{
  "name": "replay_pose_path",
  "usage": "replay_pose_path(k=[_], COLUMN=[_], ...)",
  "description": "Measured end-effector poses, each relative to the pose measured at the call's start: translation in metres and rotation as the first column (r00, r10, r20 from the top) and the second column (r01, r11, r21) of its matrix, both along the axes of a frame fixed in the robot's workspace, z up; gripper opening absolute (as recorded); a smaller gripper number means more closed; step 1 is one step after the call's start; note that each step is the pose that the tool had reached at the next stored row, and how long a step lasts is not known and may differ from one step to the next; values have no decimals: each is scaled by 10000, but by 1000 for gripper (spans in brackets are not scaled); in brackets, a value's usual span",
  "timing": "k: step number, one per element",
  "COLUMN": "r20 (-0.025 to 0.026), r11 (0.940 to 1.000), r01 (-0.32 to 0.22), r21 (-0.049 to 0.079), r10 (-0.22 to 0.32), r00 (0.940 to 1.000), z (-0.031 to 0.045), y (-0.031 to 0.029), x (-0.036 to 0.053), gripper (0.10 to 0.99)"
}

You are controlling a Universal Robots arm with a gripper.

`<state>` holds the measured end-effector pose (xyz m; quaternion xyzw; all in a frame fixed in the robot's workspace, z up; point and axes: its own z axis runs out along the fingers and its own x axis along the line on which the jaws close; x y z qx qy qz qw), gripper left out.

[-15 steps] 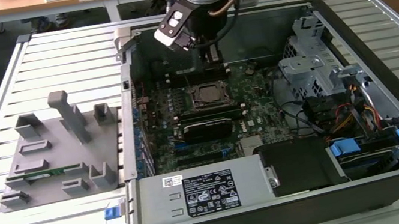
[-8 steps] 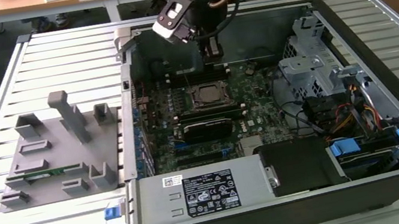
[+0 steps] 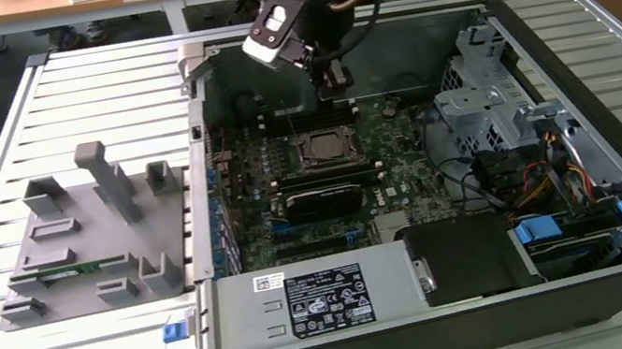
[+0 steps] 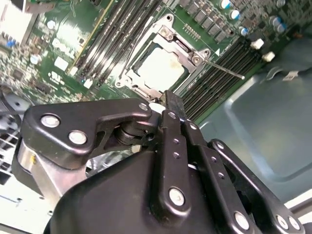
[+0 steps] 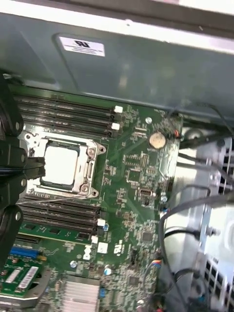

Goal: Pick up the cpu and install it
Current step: 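Install the first cpu locking lever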

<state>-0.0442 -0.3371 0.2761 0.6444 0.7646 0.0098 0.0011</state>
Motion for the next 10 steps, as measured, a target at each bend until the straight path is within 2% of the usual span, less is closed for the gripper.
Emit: replay_pose_path(k=[5, 10], r20=[0, 0], r11=[9958, 9836], r01=[-915, -1806], r21=[1, 1], r10=[915, 1806], r00=[9958, 9836], z=[-3, -6], y=[0, 0], x=[0, 0], gripper=[106, 106])
